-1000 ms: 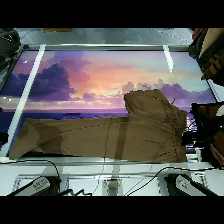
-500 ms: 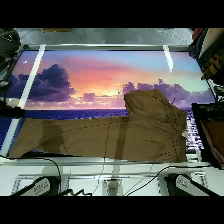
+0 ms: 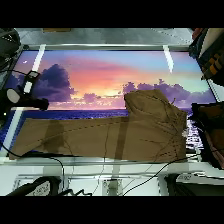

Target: Fold the clothes and pants, and hang the long-sleeved shirts on hangers.

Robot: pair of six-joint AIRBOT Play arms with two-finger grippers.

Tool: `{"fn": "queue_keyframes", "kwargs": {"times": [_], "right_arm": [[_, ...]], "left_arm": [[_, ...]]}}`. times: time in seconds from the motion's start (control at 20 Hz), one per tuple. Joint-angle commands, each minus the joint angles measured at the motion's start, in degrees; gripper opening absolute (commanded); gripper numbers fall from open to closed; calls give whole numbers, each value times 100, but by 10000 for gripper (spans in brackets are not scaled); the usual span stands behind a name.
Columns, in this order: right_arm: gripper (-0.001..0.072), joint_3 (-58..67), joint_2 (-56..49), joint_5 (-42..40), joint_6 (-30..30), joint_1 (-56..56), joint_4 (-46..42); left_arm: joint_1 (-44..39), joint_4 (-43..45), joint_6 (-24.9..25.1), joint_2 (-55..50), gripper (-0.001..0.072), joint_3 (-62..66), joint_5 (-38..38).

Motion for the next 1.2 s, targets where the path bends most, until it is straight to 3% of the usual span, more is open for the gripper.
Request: {"fn": "queue_keyframes", "kwargs": {"times": [0.0, 0.35, 0.5, 0.6, 0.7, 0.8, 0.95, 1.15], "right_arm": [[554, 2, -354, -256, -63, -107, 424], [553, 9, -1084, -616, -122, 286, 697], [546, 11, -1156, -693, -518, 466, 748], [364, 15, -1156, -804, -737, 531, 745], [240, 15, -1156, -874, -741, 529, 739], [32, 15, -1154, -828, -745, 531, 734], [33, 15, -1152, -754, -846, 531, 737], [32, 15, -1152, -721, -846, 531, 737]], "left_arm": [[-361, -1220, -2, -76, 671, 7, 31], [-946, -4706, 7, -1307, 672, 22, 590], [-1615, -4977, 223, -2020, 672, 332, 813], [-2092, -5056, 216, -2441, 672, 699, 1189], [-2511, -5263, 157, -2837, 672, 1071, 1552], [-2844, -5462, 129, -3224, 672, 1475, 1567], [-3211, -6358, 131, -3709, 671, 1991, 1567], [-3519, -6450, -125, -4247, 643, 2505, 1652]]}}
